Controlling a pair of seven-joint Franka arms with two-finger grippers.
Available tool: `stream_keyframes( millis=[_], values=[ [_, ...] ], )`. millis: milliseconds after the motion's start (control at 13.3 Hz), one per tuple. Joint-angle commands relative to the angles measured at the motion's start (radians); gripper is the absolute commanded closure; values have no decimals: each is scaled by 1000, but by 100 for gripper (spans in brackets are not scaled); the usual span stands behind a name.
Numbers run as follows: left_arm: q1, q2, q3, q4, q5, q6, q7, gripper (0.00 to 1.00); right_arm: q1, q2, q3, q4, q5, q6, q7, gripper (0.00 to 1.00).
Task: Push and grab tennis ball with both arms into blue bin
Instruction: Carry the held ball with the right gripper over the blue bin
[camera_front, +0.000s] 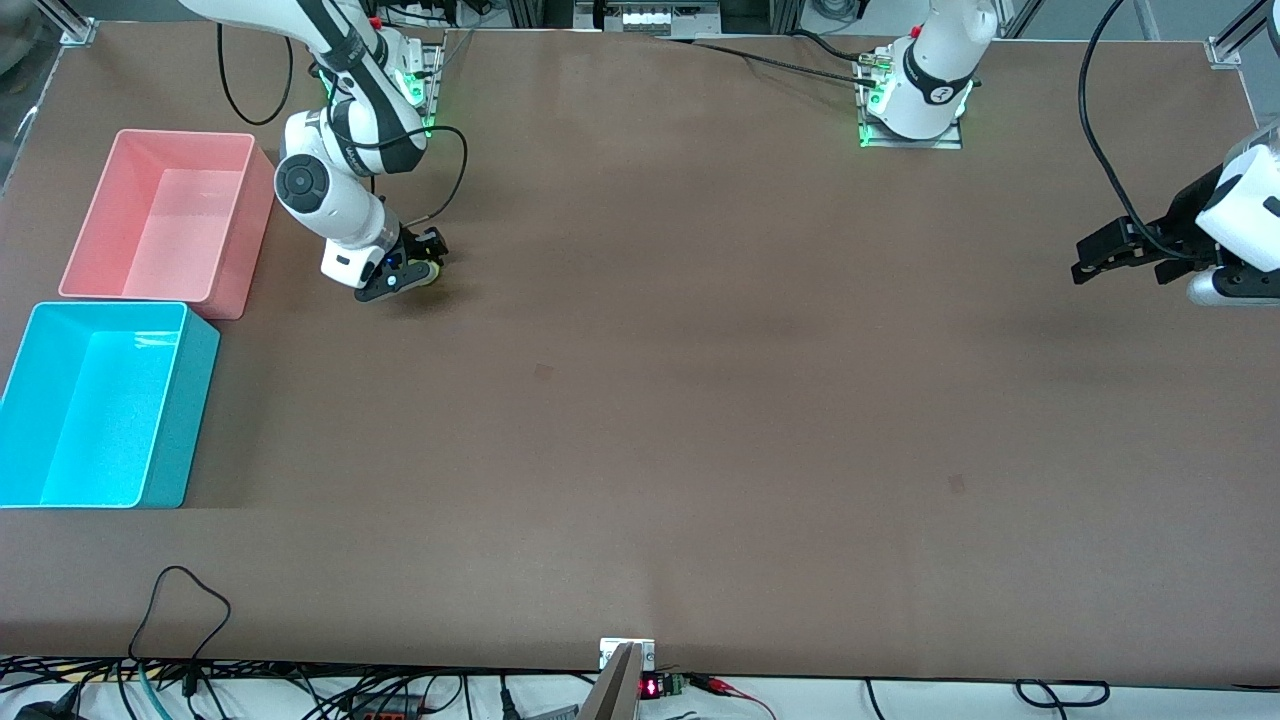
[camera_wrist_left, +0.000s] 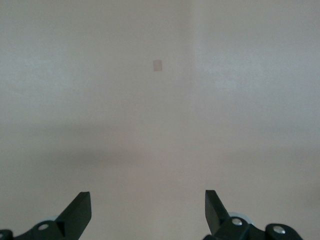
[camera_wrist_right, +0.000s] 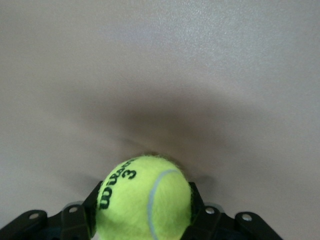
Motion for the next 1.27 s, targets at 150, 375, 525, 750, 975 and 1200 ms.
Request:
stream_keyframes(
  millis=[150,375,525,750,975,1200],
  values=[
    [7,10,-4,29,-16,-16,2,0,-19,12,-23,129,2,-76,-4,100],
    [5,10,-7,32,-18,-13,-2,0,-43,12,-112,319,-8,-257,-7,100],
    [1,5,-9,32,-18,-14,-10,0,-52,18,-181,465,-28,-398,-13,100],
    [-7,3,-13,34,-19,-13,-14,0,-97,35,-262,590,-146,-487,-52,100],
    [-6,-1,-16,32,-19,-28,-8,0,-173,99,-305,715,-166,-538,-183,100],
    [-7,-1,-21,34,-13,-29,1,0,-270,207,-340,838,-211,-549,-326,100]
  ],
)
